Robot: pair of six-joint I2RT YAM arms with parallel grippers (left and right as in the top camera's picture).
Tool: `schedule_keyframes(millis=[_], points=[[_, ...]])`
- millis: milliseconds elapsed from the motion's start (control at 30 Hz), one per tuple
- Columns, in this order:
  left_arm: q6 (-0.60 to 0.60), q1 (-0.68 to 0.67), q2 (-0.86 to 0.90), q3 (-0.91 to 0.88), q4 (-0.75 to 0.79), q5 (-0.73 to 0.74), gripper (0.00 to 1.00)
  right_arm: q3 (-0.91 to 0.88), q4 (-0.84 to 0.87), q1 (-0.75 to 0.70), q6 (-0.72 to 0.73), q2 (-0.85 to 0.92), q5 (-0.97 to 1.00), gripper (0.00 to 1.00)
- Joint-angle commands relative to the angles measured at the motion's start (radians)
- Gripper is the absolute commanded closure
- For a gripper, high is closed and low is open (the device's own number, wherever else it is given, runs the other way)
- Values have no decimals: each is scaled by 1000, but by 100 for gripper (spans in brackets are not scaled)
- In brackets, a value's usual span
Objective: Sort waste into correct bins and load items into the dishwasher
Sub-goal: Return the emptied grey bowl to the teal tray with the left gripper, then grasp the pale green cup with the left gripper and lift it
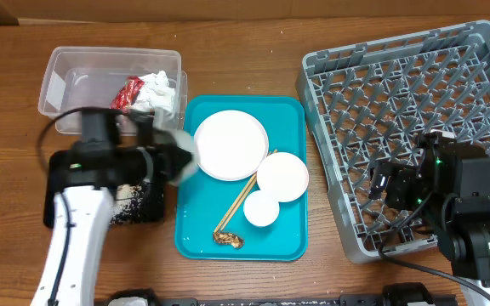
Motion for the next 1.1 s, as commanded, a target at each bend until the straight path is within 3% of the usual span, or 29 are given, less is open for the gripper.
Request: schedule_keyframes(millis=[0,200,467,533,600,667,700,967,1067], points=[[-48,-259,46,14,-24,-326,96,23,5,-3,1,-3,2,0],[-102,-504,197,14,-25,-473,96,23,5,-3,1,-3,2,0],[-124,-550,244,14,-78,-570,96,23,5,-3,1,-2,2,0],[-124,-550,244,14,-81,-569,89,23,5,-3,1,-2,2,0],[-124,-549,243,16,-76,-562,76,23,5,-3,1,-2,2,0],[-124,-550,242,31,-83,-561,56,23,5,-3,1,-2,2,0],[-124,-550,241,43,-89,-557,53,23,5,-3,1,-2,2,0],[-98,-559,240,223,-151,-379,51,23,5,-3,1,-2,2,0],[-89,-574,242,220,-171,-398,53,23,5,-3,1,-2,2,0]])
